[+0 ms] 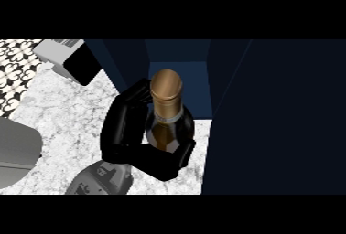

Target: Pick up the wine, place it into the cabinet and close the cabinet

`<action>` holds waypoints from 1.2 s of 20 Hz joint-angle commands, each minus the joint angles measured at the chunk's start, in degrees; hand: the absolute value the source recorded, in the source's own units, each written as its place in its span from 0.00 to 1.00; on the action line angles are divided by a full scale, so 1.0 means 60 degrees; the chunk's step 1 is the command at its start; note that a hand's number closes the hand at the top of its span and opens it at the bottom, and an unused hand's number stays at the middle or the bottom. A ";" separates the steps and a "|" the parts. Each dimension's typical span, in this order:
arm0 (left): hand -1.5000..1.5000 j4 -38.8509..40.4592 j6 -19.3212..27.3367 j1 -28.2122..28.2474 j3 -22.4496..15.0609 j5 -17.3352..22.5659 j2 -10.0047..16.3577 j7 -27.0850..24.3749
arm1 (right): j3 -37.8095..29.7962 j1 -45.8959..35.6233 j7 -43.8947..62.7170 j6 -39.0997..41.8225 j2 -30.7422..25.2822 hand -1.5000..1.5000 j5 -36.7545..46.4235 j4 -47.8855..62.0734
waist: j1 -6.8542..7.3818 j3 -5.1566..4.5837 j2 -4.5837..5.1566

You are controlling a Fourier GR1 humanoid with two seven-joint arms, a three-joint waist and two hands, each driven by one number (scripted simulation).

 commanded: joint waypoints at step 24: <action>1.00 0.3052 0.2373 -0.1699 -0.0605 0.1503 -0.0007 -0.2079 | -0.0493 -0.0392 0.0876 -0.0046 -0.0214 0.00 -0.1091 -0.1029 | -0.0003 -0.0007 0.0006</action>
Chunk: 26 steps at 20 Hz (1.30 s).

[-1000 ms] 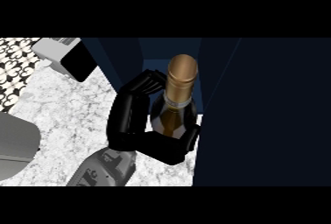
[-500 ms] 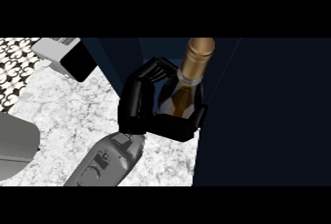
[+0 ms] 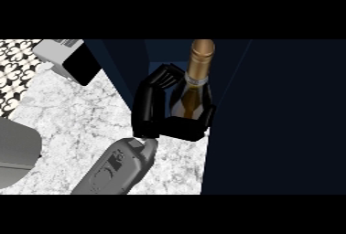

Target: Pick up the wine, place it into the cabinet and close the cabinet

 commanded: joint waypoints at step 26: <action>1.00 0.3979 -0.0525 -0.0736 0.1198 0.0900 0.0047 -0.3205 | 0.0262 0.0694 0.0133 -0.0018 0.0245 0.00 -0.0362 -0.1117 | 0.0022 0.0002 -0.0006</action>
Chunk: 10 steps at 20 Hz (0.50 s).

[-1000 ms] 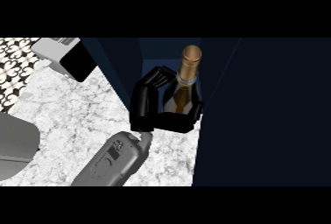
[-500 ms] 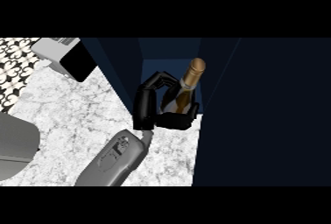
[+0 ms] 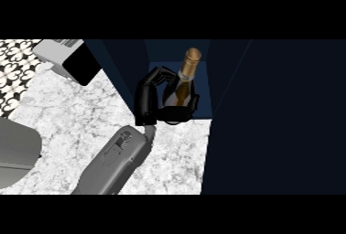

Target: Pick up the wine, place it into the cabinet and close the cabinet

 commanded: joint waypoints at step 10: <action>1.00 0.2544 -0.1581 -0.1372 0.1590 0.0510 -0.0043 -0.0494 | -0.0364 0.0172 -0.0323 0.0135 0.0023 0.00 -0.0675 -0.0220 | -0.0024 0.0001 0.0027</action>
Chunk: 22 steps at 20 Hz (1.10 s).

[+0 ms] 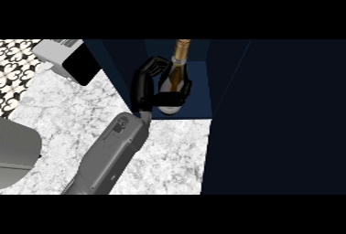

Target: Pick up the wine, place it into the cabinet and close the cabinet

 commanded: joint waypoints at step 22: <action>1.00 0.5470 -0.0058 -0.3706 0.1910 0.0270 0.0000 -0.2249 | -0.0062 -0.0054 0.0740 0.0018 -0.0014 0.00 -0.1051 -0.0888 | -0.0262 -0.0001 0.0079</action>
